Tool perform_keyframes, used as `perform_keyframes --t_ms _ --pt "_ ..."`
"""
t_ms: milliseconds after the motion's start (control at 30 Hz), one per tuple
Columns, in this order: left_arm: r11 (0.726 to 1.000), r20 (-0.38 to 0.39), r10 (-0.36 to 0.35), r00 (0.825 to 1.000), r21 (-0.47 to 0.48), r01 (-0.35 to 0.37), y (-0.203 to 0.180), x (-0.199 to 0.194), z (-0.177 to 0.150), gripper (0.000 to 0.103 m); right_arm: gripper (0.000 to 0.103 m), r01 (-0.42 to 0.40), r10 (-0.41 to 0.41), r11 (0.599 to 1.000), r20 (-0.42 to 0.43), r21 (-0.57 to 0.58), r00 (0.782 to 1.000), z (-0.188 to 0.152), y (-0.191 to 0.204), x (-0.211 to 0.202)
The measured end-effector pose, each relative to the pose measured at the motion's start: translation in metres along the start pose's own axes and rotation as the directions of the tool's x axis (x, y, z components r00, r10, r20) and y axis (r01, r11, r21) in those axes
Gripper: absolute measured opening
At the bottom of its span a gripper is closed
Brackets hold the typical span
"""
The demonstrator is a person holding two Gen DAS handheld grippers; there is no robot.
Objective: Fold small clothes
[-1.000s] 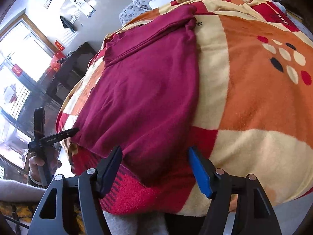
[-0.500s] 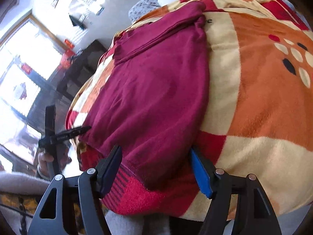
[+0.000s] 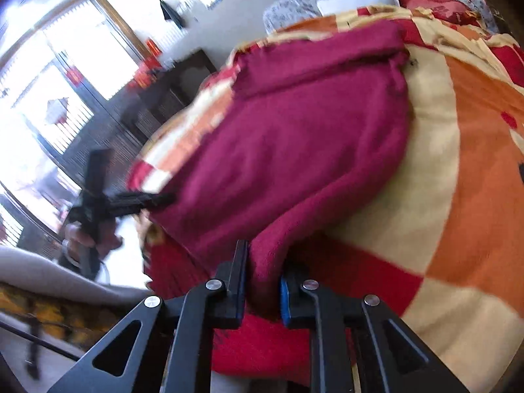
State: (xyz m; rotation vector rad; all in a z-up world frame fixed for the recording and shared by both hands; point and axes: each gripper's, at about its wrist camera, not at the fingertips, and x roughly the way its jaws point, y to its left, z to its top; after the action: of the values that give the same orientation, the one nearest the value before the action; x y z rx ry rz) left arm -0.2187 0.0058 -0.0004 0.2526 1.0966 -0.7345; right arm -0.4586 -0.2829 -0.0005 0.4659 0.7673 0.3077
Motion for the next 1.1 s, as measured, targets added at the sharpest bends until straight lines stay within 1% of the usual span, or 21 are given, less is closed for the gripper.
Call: perform_keyframes --t_ms 100,133,200,300,433,500,600,700,733,833,867,900,933,1000,1033,1067,1100 --pt "0.997 0.012 -0.065 0.998 -0.033 0.065 0.007 -0.009 0.014 0.011 0.016 0.017 -0.015 1.0 0.07 -0.019 0.997 0.02 0.005 -0.012" --pt "0.996 0.029 -0.085 0.996 -0.038 0.086 0.009 -0.015 0.021 0.011 0.016 0.017 -0.014 0.999 0.088 -0.03 0.996 0.026 0.006 -0.015" --pt "0.994 0.072 -0.101 0.992 -0.039 0.104 0.013 -0.027 0.042 0.011 0.016 0.014 -0.007 0.999 0.136 -0.051 0.991 0.046 0.004 -0.019" --pt "0.994 0.114 -0.104 0.988 -0.03 0.108 0.015 -0.036 0.072 0.011 0.016 0.041 -0.028 0.997 0.182 -0.067 0.983 0.077 -0.001 -0.016" --pt "0.995 0.155 -0.097 0.983 -0.016 0.101 0.016 -0.036 0.124 0.011 0.014 0.08 -0.067 0.996 0.225 -0.049 0.972 0.124 -0.021 -0.007" --pt "0.995 0.185 -0.094 0.978 -0.005 0.096 0.017 -0.035 0.156 0.011 0.014 0.093 -0.077 0.994 0.242 -0.055 0.967 0.151 -0.031 -0.002" --pt "0.998 0.223 -0.062 0.973 -0.002 0.064 0.018 -0.03 0.202 0.011 0.014 0.122 -0.103 0.991 0.262 -0.054 0.959 0.191 -0.049 0.008" --pt "0.999 0.247 -0.016 0.969 -0.027 0.024 0.023 -0.013 0.251 0.011 0.014 0.157 -0.146 0.987 0.269 -0.02 0.952 0.231 -0.072 0.025" --pt "0.999 0.253 0.006 0.967 -0.046 0.006 0.026 -0.004 0.27 0.011 0.013 0.18 -0.169 0.984 0.27 -0.016 0.948 0.246 -0.081 0.032" --pt "0.997 0.253 0.039 0.967 -0.074 -0.021 0.034 0.018 0.306 0.011 0.013 0.194 -0.194 0.981 0.263 0.024 0.945 0.276 -0.106 0.048" --pt "0.996 0.249 0.047 0.967 -0.086 -0.026 0.036 0.024 0.314 0.011 0.013 0.232 -0.235 0.972 0.262 0.043 0.936 0.285 -0.116 0.056" --pt "0.994 0.242 0.042 0.969 -0.106 -0.017 0.04 0.032 0.322 0.011 0.013 0.263 -0.269 0.963 0.255 0.056 0.929 0.293 -0.124 0.064" --pt "0.992 0.23 0.03 0.973 -0.125 -0.001 0.045 0.042 0.332 0.011 0.013 0.271 -0.281 0.96 0.245 0.073 0.928 0.299 -0.134 0.073" --pt "0.993 0.206 0.021 0.978 -0.12 0.004 0.047 0.057 0.342 0.011 0.014 0.288 -0.308 0.949 0.198 0.125 0.93 0.306 -0.156 0.091" --pt "0.993 0.192 0.027 0.981 -0.118 -0.004 0.048 0.064 0.348 0.015 0.016 0.297 -0.324 0.94 0.163 0.167 0.932 0.307 -0.168 0.1" --pt "0.99 0.179 0.022 0.984 -0.139 0.003 0.052 0.069 0.352 0.016 0.017 0.286 -0.319 0.936 0.151 0.203 0.936 0.305 -0.177 0.102" --pt "0.984 0.159 -0.01 0.987 -0.174 0.038 0.059 0.073 0.355 0.021 0.018 0.264 -0.305 0.933 0.151 0.244 0.94 0.304 -0.184 0.101"
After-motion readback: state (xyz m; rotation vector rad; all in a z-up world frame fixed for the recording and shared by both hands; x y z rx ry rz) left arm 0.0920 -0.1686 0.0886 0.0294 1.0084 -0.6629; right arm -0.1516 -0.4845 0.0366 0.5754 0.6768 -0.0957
